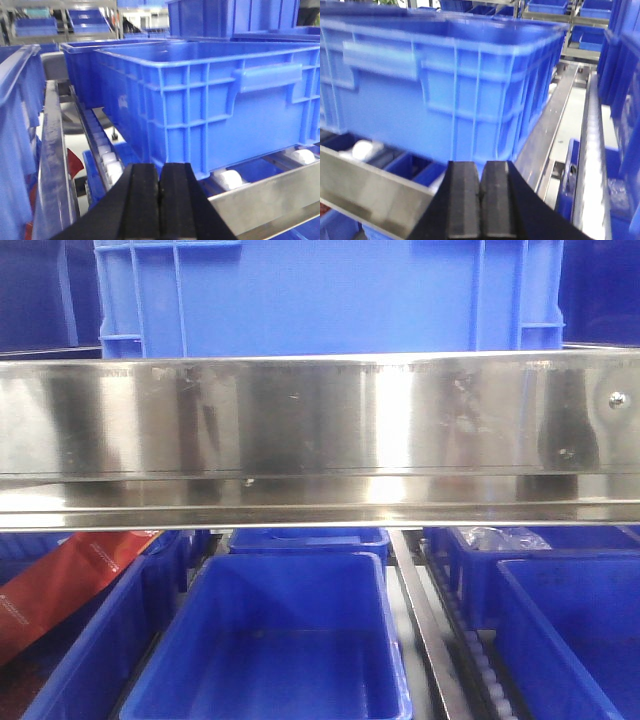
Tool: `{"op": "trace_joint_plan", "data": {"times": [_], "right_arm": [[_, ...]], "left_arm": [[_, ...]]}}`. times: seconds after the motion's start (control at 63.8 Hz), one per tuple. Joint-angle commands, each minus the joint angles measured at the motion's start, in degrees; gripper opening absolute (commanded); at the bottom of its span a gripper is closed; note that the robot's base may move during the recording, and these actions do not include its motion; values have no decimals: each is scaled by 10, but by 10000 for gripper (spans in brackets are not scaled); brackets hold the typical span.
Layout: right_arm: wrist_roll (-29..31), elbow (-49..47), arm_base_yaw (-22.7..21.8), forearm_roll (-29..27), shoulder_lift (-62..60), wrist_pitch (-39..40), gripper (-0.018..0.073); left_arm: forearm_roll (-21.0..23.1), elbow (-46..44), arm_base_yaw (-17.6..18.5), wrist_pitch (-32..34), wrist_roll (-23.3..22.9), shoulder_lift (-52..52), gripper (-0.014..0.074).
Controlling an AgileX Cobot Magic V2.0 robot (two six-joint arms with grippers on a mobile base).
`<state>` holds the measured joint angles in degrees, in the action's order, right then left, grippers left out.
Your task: Place valve from conveyor to right shelf box
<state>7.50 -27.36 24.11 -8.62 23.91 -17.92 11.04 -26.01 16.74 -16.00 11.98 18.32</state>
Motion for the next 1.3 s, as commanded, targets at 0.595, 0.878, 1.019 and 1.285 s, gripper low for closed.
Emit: {"op": "trace_joint_plan", "data": {"times": [0.595,0.878,1.019,1.285], "right_arm": [[-1,17,-1,5,-4,51,-162],[-1,17,-1,5,-4,51,-162],[-1,17,-1,5,-4,51,-162],[-1,17,-1,5,-4,51,-162]], "left_arm": [[5,35,-2,37,-3,-30,-111],[-64,38,-16,37,-3,-35,-111],[-77,64,-69,57,-54,-64,-111],[-90,185,-157,143,-94,-146,-111]]}}
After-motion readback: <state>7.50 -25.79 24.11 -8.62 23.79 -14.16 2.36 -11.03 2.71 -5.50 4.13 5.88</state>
